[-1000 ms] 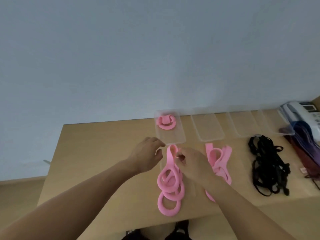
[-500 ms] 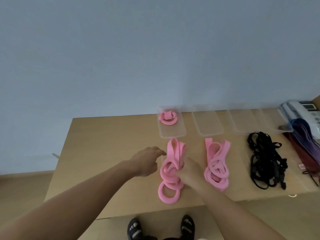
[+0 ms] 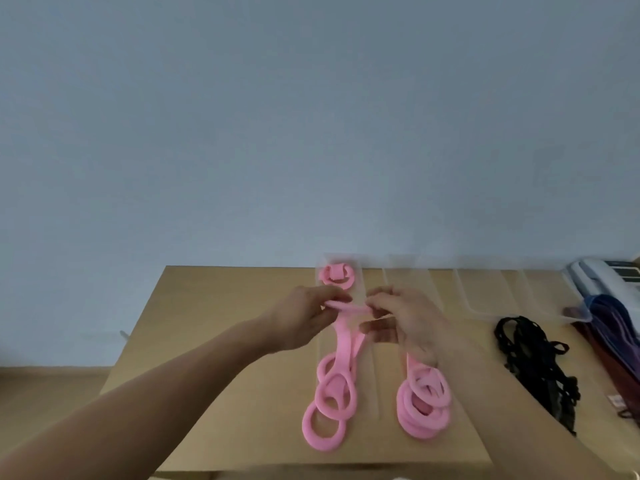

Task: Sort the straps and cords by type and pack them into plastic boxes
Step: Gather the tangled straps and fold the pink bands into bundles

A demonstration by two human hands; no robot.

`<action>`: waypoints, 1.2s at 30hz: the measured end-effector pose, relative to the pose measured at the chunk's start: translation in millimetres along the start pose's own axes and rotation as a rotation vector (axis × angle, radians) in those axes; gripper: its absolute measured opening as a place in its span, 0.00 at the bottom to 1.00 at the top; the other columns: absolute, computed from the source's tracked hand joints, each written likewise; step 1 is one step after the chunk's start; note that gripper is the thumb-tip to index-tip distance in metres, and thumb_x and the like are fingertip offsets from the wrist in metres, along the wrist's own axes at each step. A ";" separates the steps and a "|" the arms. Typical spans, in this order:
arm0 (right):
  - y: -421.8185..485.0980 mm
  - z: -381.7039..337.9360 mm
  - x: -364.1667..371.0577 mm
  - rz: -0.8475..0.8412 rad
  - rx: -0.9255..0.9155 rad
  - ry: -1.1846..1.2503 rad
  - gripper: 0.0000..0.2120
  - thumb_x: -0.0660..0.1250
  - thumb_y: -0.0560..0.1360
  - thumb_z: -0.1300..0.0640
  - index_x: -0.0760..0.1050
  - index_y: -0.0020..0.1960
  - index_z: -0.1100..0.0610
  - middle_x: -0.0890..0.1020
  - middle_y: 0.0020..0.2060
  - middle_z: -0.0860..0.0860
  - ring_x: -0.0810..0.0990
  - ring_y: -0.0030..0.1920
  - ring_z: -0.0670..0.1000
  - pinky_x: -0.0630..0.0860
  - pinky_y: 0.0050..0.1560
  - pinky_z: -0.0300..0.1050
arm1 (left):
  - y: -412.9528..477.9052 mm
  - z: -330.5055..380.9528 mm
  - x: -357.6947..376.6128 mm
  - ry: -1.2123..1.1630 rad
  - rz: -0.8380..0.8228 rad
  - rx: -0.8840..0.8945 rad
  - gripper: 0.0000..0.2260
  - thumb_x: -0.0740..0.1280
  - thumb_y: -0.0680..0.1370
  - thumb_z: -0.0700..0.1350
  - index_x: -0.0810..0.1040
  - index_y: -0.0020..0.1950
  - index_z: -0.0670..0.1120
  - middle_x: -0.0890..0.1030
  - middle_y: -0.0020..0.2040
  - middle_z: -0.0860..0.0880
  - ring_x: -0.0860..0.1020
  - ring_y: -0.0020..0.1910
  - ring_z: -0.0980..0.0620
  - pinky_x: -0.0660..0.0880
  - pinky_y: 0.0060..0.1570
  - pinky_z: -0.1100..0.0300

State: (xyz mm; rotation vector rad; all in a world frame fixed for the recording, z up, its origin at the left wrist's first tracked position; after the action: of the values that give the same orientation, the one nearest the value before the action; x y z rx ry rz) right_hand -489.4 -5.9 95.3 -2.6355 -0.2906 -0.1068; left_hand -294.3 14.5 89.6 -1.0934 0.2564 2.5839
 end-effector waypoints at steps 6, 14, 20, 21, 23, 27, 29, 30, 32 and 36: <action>-28.9 -59.3 5.3 0.013 -0.642 -0.618 0.07 0.66 0.77 0.44 0.81 0.42 0.39 0.81 0.37 0.36 0.78 0.37 0.38 0.71 0.38 0.30 | 22.8 45.1 -30.0 -0.387 0.012 -0.103 0.07 0.60 0.80 0.39 0.74 0.56 0.47 0.85 0.43 0.48 0.84 0.41 0.46 0.82 0.38 0.49; -33.4 -78.0 4.5 0.130 -0.846 -0.740 0.19 0.70 0.75 0.57 0.79 0.45 0.29 0.80 0.37 0.41 0.78 0.40 0.43 0.72 0.39 0.32 | 27.2 64.4 -51.6 -0.724 -0.091 -0.234 0.20 0.66 0.76 0.57 0.78 0.54 0.40 0.84 0.44 0.41 0.81 0.36 0.42 0.76 0.29 0.56; -33.9 -73.6 5.6 0.015 -0.821 -0.709 0.10 0.71 0.75 0.51 0.81 0.47 0.33 0.82 0.37 0.43 0.78 0.36 0.43 0.73 0.38 0.33 | 24.0 62.0 -51.3 -0.805 -0.086 -0.241 0.24 0.63 0.81 0.56 0.77 0.56 0.34 0.82 0.42 0.41 0.78 0.31 0.45 0.75 0.27 0.57; -34.7 -73.8 5.7 -0.054 -0.755 -0.616 0.06 0.70 0.76 0.48 0.82 0.47 0.35 0.84 0.38 0.43 0.78 0.34 0.44 0.74 0.38 0.34 | 23.0 61.5 -51.8 -0.828 -0.079 -0.232 0.22 0.63 0.81 0.55 0.77 0.55 0.34 0.82 0.44 0.40 0.78 0.31 0.45 0.76 0.27 0.57; -34.2 -74.1 4.0 -0.103 -0.679 -0.508 0.09 0.64 0.78 0.44 0.84 0.46 0.41 0.84 0.37 0.47 0.75 0.31 0.47 0.74 0.35 0.38 | 20.7 62.0 -53.3 -0.857 -0.075 -0.210 0.17 0.66 0.80 0.52 0.77 0.52 0.38 0.83 0.46 0.39 0.79 0.34 0.44 0.77 0.28 0.57; -33.9 -79.2 3.8 -0.080 -0.619 -0.480 0.07 0.68 0.78 0.54 0.84 0.45 0.50 0.85 0.36 0.49 0.73 0.28 0.47 0.73 0.32 0.38 | 19.5 65.4 -56.2 -0.862 -0.072 -0.162 0.10 0.68 0.78 0.45 0.76 0.52 0.38 0.84 0.48 0.40 0.80 0.38 0.44 0.77 0.31 0.58; -36.1 -82.2 2.8 -0.096 -0.612 -0.447 0.03 0.71 0.76 0.58 0.83 0.46 0.52 0.85 0.37 0.48 0.75 0.30 0.45 0.73 0.33 0.36 | 20.1 67.0 -57.9 -0.857 -0.057 -0.140 0.07 0.68 0.79 0.41 0.76 0.52 0.38 0.84 0.46 0.41 0.80 0.38 0.45 0.79 0.34 0.57; -36.2 -82.8 1.8 -0.086 -0.628 -0.453 0.04 0.73 0.74 0.60 0.83 0.46 0.52 0.85 0.37 0.46 0.78 0.33 0.45 0.74 0.35 0.36 | 20.6 67.7 -58.6 -0.847 -0.046 -0.136 0.05 0.68 0.78 0.39 0.77 0.51 0.38 0.83 0.45 0.40 0.80 0.39 0.44 0.79 0.36 0.56; -36.8 -82.5 2.1 -0.029 -0.668 -0.521 0.08 0.74 0.72 0.63 0.81 0.45 0.50 0.84 0.38 0.44 0.81 0.38 0.48 0.77 0.39 0.38 | 21.7 68.7 -58.4 -0.818 -0.016 -0.146 0.02 0.68 0.78 0.35 0.77 0.50 0.39 0.83 0.45 0.37 0.80 0.41 0.40 0.80 0.40 0.53; -38.2 -78.9 4.3 0.026 -0.710 -0.571 0.08 0.74 0.72 0.62 0.79 0.43 0.50 0.82 0.38 0.45 0.80 0.39 0.52 0.77 0.39 0.44 | 22.3 71.8 -54.0 -0.733 0.071 -0.136 0.03 0.69 0.76 0.33 0.78 0.48 0.39 0.83 0.43 0.36 0.81 0.41 0.36 0.79 0.42 0.49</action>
State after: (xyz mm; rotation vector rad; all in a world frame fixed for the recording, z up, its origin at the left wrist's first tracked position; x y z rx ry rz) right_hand -495.7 -9.7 182.8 -3.3250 -0.4736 0.6834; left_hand -314.6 2.2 179.1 -0.1172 -0.0618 2.8867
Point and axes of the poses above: each hand's wrist, its own y-axis towards the middle knuckle, its own x-axis out of the palm, z = x × y, the point moved 2 cm from there along y, towards the middle knuckle
